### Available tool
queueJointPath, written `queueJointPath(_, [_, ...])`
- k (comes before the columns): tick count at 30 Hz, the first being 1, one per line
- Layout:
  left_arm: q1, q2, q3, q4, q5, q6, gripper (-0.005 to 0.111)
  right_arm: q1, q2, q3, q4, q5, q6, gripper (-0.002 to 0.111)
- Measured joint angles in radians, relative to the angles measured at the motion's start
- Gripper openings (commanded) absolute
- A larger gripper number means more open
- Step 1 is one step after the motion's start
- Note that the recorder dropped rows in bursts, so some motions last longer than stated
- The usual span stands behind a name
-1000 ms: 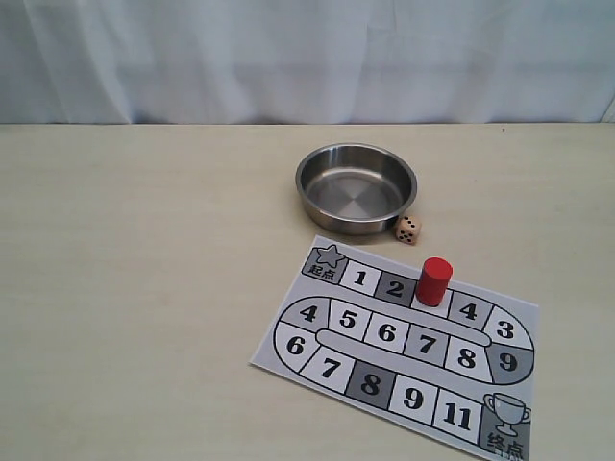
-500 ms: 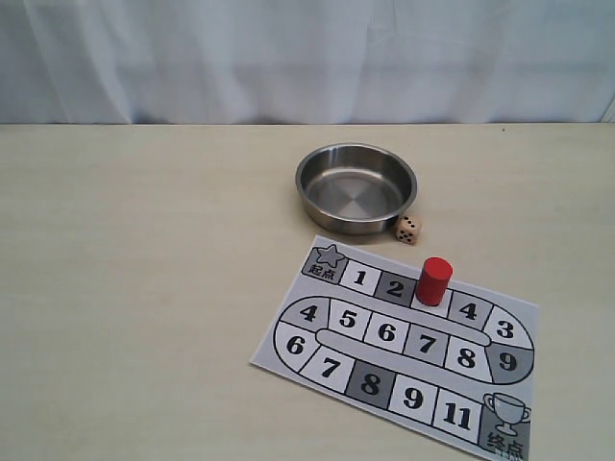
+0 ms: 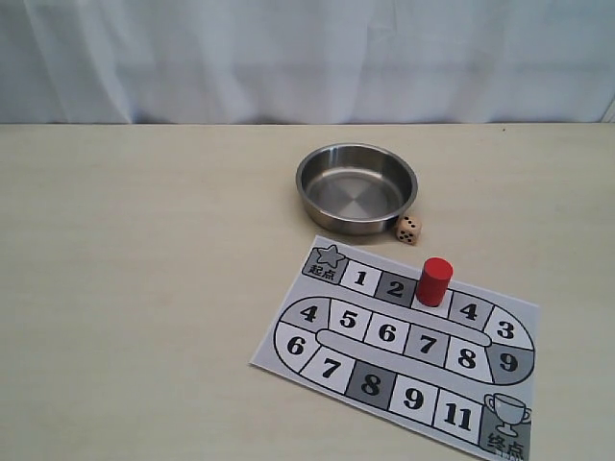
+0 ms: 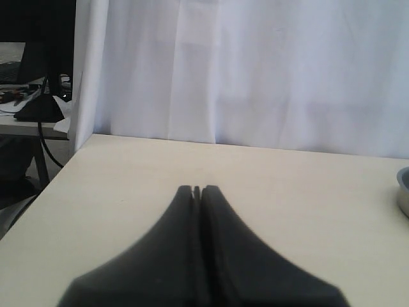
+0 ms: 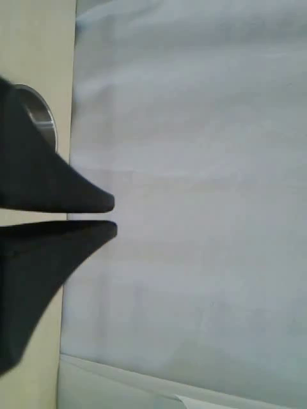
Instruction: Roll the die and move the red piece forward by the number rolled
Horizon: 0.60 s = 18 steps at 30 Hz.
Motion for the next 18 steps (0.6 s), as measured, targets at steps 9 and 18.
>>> queueJointPath(9, [0.0, 0.0, 0.0, 0.0, 0.0, 0.0, 0.0, 0.0, -0.002, 0.109, -0.017, -0.117, -0.001, 0.004])
queueJointPath(18, [0.0, 0.0, 0.0, 0.0, 0.0, 0.0, 0.0, 0.0, -0.001, 0.401, -0.024, -0.371, -0.007, 0.004])
